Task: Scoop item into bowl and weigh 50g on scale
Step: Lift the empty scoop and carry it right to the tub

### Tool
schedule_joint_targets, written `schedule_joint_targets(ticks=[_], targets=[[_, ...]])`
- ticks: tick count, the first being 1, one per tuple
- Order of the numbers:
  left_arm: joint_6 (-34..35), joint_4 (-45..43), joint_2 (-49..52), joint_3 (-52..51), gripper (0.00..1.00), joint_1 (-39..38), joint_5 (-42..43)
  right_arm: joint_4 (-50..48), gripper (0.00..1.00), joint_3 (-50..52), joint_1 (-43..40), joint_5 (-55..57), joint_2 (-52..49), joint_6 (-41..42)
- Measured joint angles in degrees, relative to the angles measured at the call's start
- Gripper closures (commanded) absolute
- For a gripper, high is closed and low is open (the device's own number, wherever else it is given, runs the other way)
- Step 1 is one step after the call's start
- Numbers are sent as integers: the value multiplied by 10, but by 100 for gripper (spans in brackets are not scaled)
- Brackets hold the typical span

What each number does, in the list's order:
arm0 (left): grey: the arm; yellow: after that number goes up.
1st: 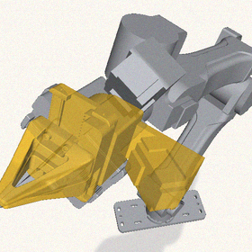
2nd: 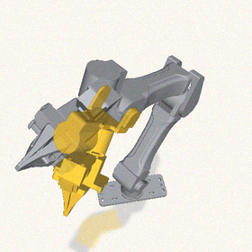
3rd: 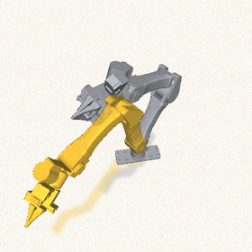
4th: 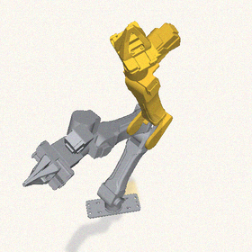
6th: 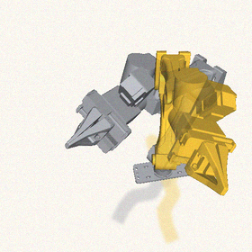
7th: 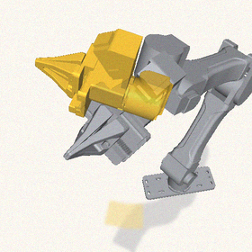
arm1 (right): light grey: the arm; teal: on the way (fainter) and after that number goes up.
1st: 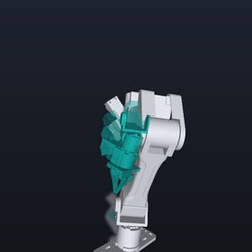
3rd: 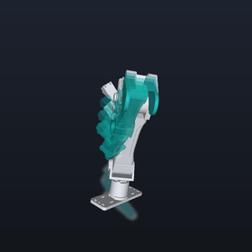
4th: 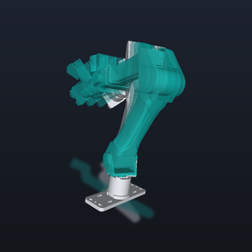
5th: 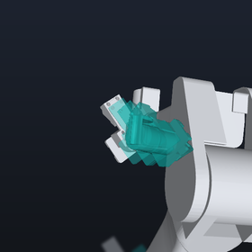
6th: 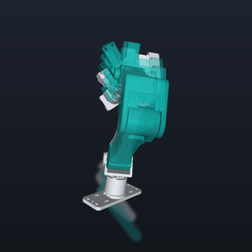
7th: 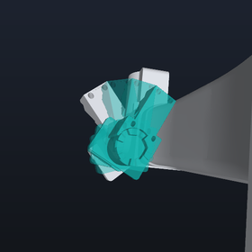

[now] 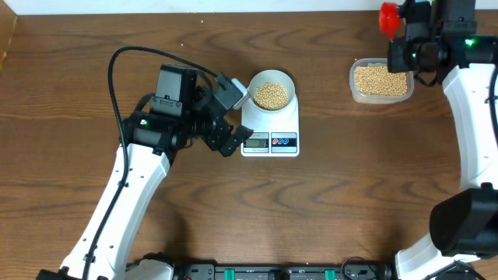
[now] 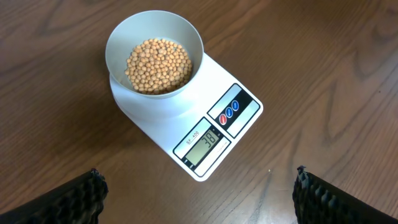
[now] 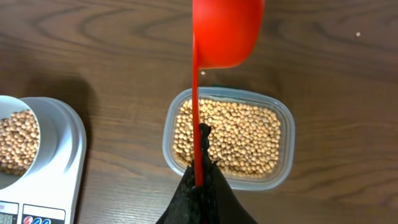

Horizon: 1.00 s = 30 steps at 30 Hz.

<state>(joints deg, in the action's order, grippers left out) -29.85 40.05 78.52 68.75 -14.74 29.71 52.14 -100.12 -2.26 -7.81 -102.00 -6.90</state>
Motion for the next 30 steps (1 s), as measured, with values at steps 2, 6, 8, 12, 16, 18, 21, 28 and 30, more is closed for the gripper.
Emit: schedule_joint_targets(ticks=[2, 6, 8, 12, 16, 18, 21, 28, 30], targets=[[0, 0, 0, 0, 2, 0, 0, 3, 99, 0, -3, 1, 0, 0], [0, 0, 0, 0, 2, 0, 0, 8, 99, 0, -7, 5, 0, 0], [0, 0, 0, 0, 2, 0, 0, 14, 99, 0, -7, 13, 0, 4], [0, 0, 0, 0, 2, 0, 0, 32, 99, 0, -8, 26, 0, 14], [0, 0, 0, 0, 2, 0, 0, 40, 99, 0, -8, 34, 0, 26], [0, 0, 0, 0, 2, 0, 0, 42, 99, 0, -8, 36, 0, 32], [0, 0, 0, 0, 2, 0, 0, 43, 99, 0, -8, 38, 0, 39], [0, 0, 0, 0, 2, 0, 0, 43, 99, 0, -8, 38, 0, 47], [0, 0, 0, 0, 2, 0, 0, 43, 99, 0, -8, 38, 0, 48]])
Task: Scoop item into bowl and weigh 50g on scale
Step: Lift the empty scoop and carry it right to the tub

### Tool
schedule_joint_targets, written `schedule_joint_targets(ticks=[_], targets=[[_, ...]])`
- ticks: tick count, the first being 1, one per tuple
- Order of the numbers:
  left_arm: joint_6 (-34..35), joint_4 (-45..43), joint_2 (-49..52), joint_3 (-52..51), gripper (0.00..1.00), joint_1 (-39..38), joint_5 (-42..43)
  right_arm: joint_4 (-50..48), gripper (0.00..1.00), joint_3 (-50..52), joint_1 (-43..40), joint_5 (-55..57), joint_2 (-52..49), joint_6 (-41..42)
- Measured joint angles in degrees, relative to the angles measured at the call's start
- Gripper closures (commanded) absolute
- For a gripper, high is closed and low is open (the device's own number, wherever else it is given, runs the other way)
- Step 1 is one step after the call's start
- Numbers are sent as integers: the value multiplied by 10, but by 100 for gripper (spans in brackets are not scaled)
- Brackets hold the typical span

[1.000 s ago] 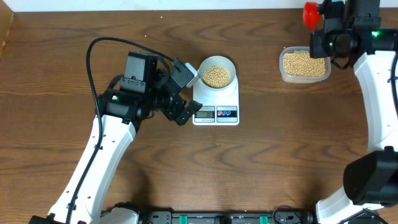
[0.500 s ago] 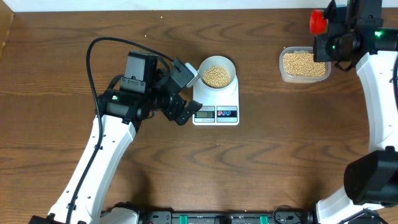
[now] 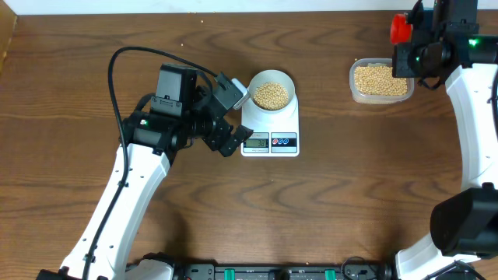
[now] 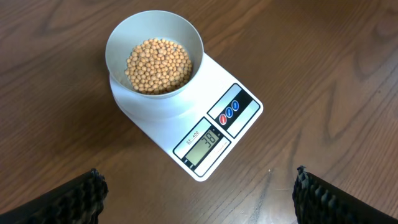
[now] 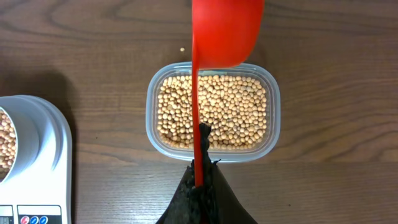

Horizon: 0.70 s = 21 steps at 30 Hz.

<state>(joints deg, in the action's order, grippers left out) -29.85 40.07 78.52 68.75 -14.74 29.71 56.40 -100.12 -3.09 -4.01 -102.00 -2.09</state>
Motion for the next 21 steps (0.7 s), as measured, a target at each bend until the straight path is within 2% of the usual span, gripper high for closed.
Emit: schedule_joint_targets(ticks=[10, 21], targets=[[0, 0, 0, 0, 2, 0, 0, 32, 99, 0, 0, 10, 0, 10], [0, 0, 0, 0, 2, 0, 0, 137, 98, 0, -3, 49, 0, 84]])
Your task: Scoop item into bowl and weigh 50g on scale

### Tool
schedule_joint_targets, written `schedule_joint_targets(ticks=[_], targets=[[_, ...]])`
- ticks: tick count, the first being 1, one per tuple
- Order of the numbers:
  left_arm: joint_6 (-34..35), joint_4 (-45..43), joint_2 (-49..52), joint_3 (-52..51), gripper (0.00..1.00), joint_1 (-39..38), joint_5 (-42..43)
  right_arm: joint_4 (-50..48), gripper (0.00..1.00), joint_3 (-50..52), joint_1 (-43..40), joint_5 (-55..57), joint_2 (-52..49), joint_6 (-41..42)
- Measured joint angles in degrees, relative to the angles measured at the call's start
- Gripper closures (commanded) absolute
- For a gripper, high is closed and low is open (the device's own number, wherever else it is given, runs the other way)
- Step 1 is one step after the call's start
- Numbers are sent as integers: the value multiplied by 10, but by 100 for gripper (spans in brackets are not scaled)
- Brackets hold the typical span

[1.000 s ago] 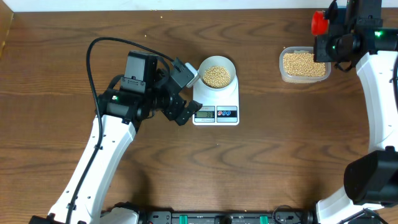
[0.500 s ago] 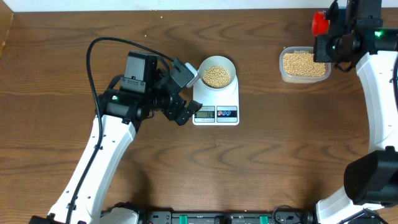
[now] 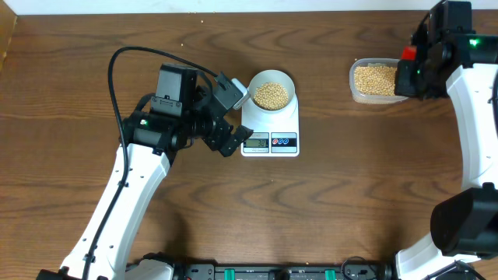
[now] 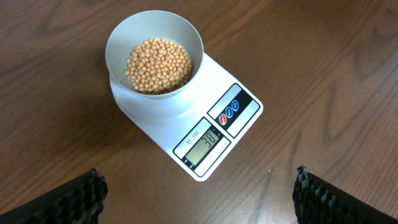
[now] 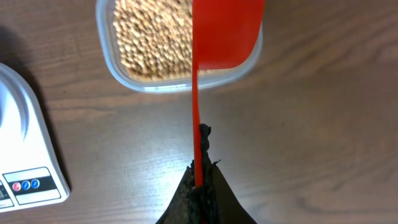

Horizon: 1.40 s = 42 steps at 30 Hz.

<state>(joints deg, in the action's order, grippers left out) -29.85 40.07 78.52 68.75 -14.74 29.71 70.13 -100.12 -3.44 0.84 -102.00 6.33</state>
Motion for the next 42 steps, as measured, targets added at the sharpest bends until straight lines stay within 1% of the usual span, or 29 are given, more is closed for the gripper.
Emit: schedule_joint_targets(ticks=[7, 13, 24, 30, 42], targets=[[0, 0, 0, 0, 2, 0, 0, 25, 99, 0, -3, -11, 0, 28], [0, 0, 0, 0, 2, 0, 0, 28, 99, 0, -3, -14, -7, 37], [0, 0, 0, 0, 2, 0, 0, -12, 99, 0, -3, -15, -96, 40], [0, 0, 0, 0, 2, 0, 0, -23, 99, 0, -3, -15, -126, 40], [0, 0, 0, 0, 2, 0, 0, -34, 98, 0, -2, -15, -131, 40]])
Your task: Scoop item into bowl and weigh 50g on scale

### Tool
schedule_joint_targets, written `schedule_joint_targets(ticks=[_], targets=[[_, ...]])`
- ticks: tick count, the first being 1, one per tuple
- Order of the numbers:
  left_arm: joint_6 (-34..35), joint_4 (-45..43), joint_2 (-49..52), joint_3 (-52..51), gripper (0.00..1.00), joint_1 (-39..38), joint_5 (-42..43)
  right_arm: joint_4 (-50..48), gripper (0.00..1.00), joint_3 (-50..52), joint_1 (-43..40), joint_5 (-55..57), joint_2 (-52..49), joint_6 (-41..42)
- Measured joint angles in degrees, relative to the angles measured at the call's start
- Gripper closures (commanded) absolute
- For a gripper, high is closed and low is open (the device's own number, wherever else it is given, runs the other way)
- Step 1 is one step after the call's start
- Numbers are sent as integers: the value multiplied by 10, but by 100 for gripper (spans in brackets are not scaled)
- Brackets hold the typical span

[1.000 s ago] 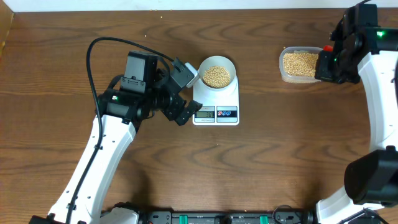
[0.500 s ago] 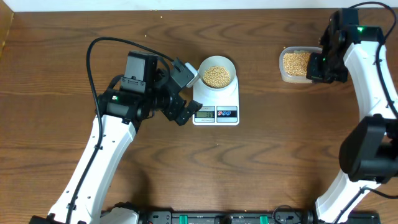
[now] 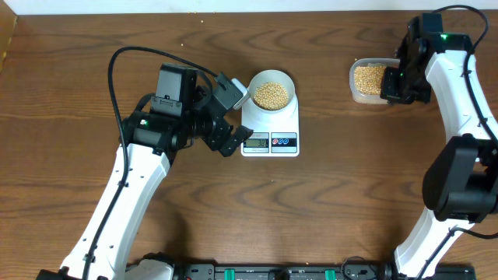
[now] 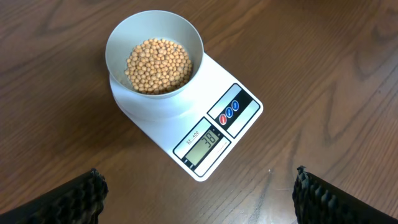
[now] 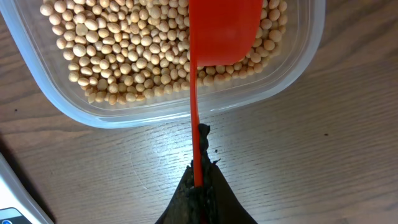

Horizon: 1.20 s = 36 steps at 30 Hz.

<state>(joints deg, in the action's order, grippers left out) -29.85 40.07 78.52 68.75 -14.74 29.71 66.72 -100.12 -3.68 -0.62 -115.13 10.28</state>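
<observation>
A white bowl point(image 3: 271, 94) part full of soybeans sits on the white scale point(image 3: 271, 137), whose display point(image 4: 205, 140) reads 38. My left gripper point(image 4: 199, 194) hangs open just in front of the scale, nothing between its fingers. My right gripper point(image 5: 198, 177) is shut on the handle of a red scoop point(image 5: 221, 31). The scoop's cup lies low over the beans in the clear plastic tub point(image 5: 165, 59), the tub point(image 3: 370, 81) being at the table's far right.
A black cable point(image 3: 124, 62) loops above the left arm. The right arm point(image 3: 459, 117) reaches up along the table's right edge. Bare wood lies between scale and tub.
My right gripper has dropped closer to the tub; the scoop's cup now lies over the beans inside it rather than over the tub's near rim. The left arm and scale are unchanged.
The right gripper held the red scoop high beyond the tub, then above the tub's middle, then at its near rim, and now low over the beans. All along the left gripper stayed open by the scale, which read 38.
</observation>
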Motion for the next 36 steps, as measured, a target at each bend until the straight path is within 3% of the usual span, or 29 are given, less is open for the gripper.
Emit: schedule_joint_targets(ticks=[36], targets=[[0, 0, 0, 0, 2, 0, 0, -2, 99, 0, 9, -78, -15, -31]])
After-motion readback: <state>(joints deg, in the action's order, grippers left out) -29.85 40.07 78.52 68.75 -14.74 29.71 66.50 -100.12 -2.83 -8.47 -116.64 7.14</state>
